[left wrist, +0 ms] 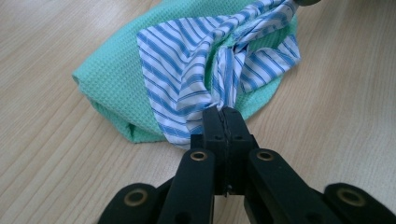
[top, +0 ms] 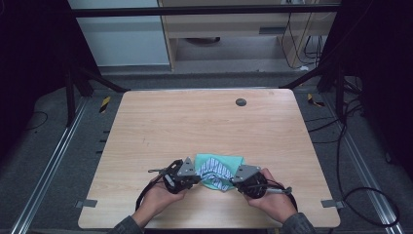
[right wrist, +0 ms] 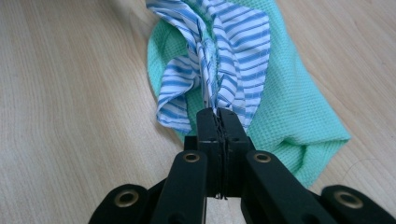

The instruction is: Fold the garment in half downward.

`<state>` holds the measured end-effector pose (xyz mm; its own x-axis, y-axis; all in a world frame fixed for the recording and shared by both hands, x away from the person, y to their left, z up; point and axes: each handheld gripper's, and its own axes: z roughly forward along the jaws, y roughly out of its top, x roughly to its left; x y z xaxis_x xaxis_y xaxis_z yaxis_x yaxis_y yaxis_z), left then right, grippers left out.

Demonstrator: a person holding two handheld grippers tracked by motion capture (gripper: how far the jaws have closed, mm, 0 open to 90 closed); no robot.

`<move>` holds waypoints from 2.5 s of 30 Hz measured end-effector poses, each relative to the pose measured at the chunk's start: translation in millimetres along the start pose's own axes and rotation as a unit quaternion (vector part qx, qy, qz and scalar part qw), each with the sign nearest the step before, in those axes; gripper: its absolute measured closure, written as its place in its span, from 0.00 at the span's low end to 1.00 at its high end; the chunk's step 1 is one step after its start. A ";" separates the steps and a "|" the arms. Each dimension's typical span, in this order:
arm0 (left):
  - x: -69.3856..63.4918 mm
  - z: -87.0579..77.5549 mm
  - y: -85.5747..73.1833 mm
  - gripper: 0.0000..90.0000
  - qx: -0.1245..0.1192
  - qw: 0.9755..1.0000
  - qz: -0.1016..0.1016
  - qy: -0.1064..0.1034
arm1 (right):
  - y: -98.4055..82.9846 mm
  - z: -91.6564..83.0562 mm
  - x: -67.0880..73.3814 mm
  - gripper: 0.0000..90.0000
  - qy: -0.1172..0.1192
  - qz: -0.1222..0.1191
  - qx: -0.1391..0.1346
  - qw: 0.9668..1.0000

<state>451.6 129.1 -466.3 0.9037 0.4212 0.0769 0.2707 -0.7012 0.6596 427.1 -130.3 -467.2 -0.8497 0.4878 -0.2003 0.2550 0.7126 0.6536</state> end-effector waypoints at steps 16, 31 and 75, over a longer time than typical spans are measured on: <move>-4.0 5.1 -11.0 1.00 0.022 1.000 0.006 -0.010 | -7.5 7.4 9.2 1.00 0.016 -0.009 0.020 1.000; -6.8 4.6 -14.2 0.99 0.009 1.000 -0.006 -0.006 | -11.9 8.1 7.8 0.95 0.025 0.004 0.030 0.999; 115.6 -35.1 -91.5 0.08 -0.029 0.956 -0.237 0.172 | -76.6 3.5 -99.6 0.07 -0.154 0.310 -0.001 0.938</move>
<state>519.6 262.1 -491.5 0.5189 0.8548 -0.0063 0.5955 -0.3562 0.7201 493.8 -231.7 -499.9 -0.3644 0.9311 0.0172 0.6547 0.2430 0.7158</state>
